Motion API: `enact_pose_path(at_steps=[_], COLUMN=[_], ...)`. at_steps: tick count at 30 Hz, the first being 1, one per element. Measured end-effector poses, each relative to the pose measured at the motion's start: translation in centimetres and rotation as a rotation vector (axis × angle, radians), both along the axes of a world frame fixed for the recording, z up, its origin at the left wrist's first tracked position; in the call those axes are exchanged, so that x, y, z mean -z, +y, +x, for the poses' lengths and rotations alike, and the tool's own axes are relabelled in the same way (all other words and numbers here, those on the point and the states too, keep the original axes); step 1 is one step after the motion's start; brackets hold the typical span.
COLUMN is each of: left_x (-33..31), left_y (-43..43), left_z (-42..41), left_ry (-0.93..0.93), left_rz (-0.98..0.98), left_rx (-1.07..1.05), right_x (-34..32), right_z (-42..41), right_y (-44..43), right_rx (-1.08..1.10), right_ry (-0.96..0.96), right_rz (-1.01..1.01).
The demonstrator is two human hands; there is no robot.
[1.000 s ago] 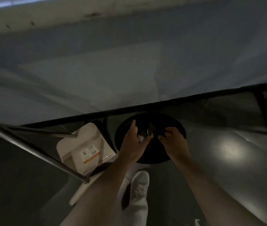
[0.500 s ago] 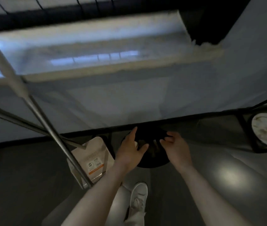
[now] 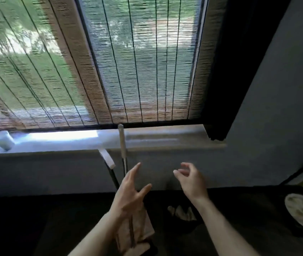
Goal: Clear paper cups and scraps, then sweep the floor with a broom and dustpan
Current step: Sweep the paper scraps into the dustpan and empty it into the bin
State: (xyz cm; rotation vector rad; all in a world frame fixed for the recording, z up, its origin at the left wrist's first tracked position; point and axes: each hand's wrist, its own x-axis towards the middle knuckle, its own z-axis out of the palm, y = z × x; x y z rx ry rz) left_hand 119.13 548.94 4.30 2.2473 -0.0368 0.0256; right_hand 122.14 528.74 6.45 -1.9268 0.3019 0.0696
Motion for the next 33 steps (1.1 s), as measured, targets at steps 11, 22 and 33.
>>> enact_pose_path(at_steps=[11, 22, 33], left_x=[-1.9, 5.2, 6.0], left_y=[12.4, 18.4, 18.1], left_z=[3.6, 9.9, 12.2], left_ry=[-0.064, 0.062, 0.116], left_rz=[0.128, 0.371, 0.262], left_rx=[0.048, 0.318, 0.251], right_x=[-3.7, -1.0, 1.7], right_z=[1.9, 8.1, 17.1], right_y=[13.0, 21.3, 23.3], right_rx=[-0.048, 0.143, -0.039], right_ry=[-0.033, 0.005, 0.043], right_rz=[0.016, 0.052, 0.082])
